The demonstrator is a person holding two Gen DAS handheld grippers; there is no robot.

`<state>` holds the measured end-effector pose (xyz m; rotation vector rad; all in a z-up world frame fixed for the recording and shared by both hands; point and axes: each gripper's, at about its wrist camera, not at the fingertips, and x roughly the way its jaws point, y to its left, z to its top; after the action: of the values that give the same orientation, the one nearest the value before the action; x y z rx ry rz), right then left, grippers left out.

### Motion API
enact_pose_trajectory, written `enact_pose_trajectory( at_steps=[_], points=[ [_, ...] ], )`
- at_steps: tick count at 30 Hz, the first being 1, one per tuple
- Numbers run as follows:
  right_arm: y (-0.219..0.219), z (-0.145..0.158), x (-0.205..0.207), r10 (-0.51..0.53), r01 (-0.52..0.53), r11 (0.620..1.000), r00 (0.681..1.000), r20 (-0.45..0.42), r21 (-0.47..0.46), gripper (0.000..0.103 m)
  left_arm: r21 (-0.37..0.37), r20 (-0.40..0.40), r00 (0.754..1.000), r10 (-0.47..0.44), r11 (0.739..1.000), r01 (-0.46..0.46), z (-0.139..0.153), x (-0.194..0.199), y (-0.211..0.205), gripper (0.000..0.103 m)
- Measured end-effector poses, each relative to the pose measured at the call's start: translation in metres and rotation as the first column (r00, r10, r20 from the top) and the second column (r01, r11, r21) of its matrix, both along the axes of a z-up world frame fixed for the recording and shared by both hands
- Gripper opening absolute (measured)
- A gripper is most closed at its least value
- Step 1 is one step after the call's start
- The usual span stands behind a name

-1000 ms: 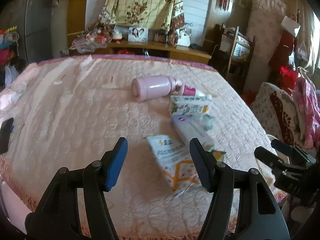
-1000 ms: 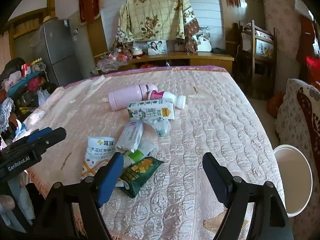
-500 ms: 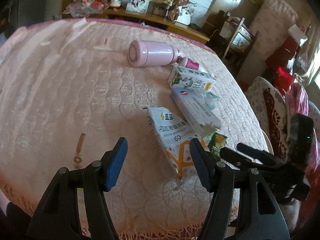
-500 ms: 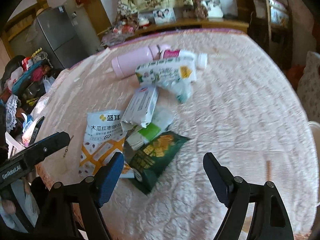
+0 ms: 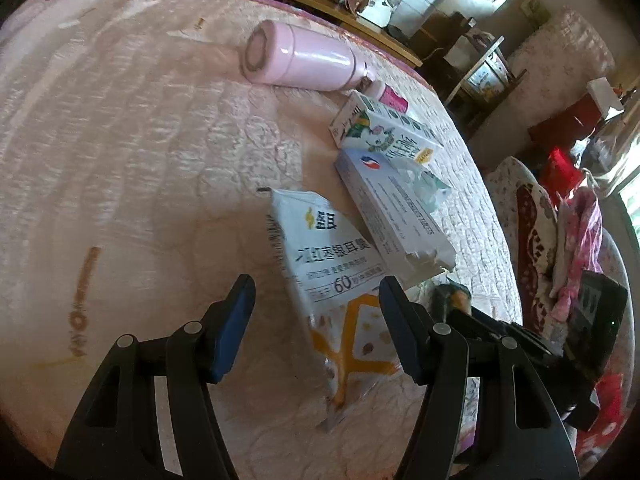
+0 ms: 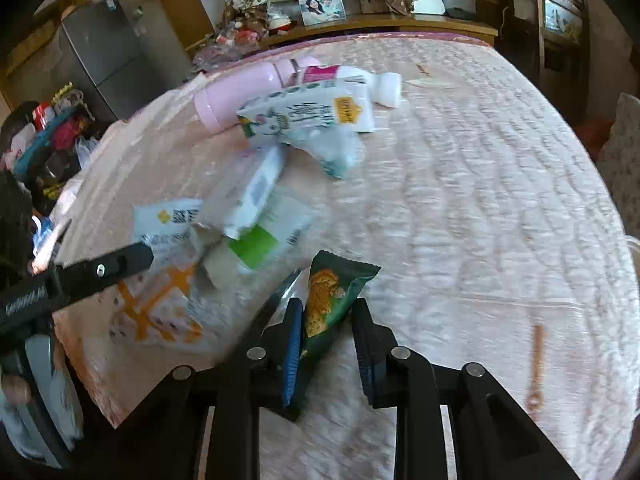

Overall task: Collect trash
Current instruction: 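Grasp the green snack wrapper with the right tool while the left tool grasps the white-orange bag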

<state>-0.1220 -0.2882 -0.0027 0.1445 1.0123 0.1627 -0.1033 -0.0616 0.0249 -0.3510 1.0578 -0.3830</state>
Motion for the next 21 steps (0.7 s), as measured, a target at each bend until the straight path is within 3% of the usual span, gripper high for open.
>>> enact_pose_trajectory(
  at_steps=[2,5,6,8,11,13,16,21],
  points=[
    [-0.007,0.0,-0.003,-0.005,0.005,1.0,1.0,-0.002,-0.023,0.023,-0.005,-0.013,1.0,-0.017,1.0,0.017,-0.003,0.002,-0.005,0.061],
    [-0.017,0.0,-0.006,-0.024,0.024,1.0,1.0,-0.012,0.012,0.023,-0.002,-0.015,0.999,-0.033,0.999,0.033,-0.004,0.002,-0.01,0.047],
    [-0.02,0.0,-0.007,-0.037,0.038,0.998,0.999,-0.013,0.041,0.026,-0.002,-0.021,0.999,-0.042,0.999,0.042,-0.004,0.002,-0.011,0.037],
    [-0.023,0.0,-0.009,-0.065,0.067,0.993,0.998,-0.021,0.097,0.045,-0.004,-0.033,0.998,-0.054,0.999,0.054,-0.006,0.001,-0.011,0.028],
    [-0.013,-0.001,-0.013,-0.045,0.046,0.995,0.999,-0.006,0.092,0.049,-0.002,-0.031,0.998,-0.059,0.998,0.059,-0.004,-0.002,-0.008,0.019],
    [-0.003,-0.001,-0.014,-0.026,0.025,0.999,1.0,0.012,0.028,0.037,-0.003,-0.027,0.998,-0.062,0.998,0.062,0.0,-0.007,-0.002,0.015],
    [-0.003,0.0,-0.016,-0.009,0.008,0.999,1.0,0.009,0.041,0.022,-0.001,-0.018,0.997,-0.068,0.998,0.068,0.009,-0.015,0.008,0.014],
    [-0.016,0.016,-0.027,-0.017,0.013,0.998,0.998,0.058,0.063,0.022,0.001,0.017,0.996,-0.085,0.996,0.084,0.029,-0.028,0.018,0.011]
  ],
)
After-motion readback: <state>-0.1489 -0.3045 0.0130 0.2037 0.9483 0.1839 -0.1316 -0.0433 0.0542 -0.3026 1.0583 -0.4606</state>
